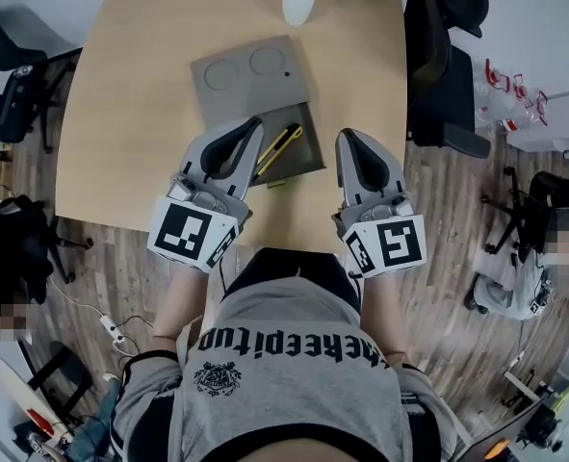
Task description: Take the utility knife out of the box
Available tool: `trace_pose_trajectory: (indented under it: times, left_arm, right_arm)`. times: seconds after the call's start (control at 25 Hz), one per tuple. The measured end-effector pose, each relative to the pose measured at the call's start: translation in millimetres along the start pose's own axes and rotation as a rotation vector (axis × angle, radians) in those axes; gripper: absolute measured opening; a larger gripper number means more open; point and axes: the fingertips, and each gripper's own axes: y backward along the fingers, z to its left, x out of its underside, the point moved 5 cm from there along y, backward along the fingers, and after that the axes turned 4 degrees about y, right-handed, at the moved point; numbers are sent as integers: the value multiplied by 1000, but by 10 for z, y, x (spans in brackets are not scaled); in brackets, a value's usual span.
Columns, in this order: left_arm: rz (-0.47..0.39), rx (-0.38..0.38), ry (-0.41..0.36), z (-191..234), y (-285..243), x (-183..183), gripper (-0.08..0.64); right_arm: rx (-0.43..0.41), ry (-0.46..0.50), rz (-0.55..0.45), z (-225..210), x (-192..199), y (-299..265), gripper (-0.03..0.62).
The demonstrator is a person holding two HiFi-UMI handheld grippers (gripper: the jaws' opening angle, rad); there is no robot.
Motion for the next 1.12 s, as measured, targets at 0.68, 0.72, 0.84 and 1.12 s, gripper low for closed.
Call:
trace_pose_trajectory:
  times: [0.68,0.72,0.84,1.12]
  left_arm:
    - [202,43,5,2,-290,654,18]
    - [218,46,4,5,-308,707,18]
    - [275,65,5,18,-362,866,20]
    - [420,117,13,-8,-529,1241,20]
  right_arm:
    - [45,-64,79,-123,384,45,6]
    - [47,-66,83,-128,399,51,6]
    - [49,-67,93,-125,432,61,6]
    - [62,-72,108,-160,470,132,6]
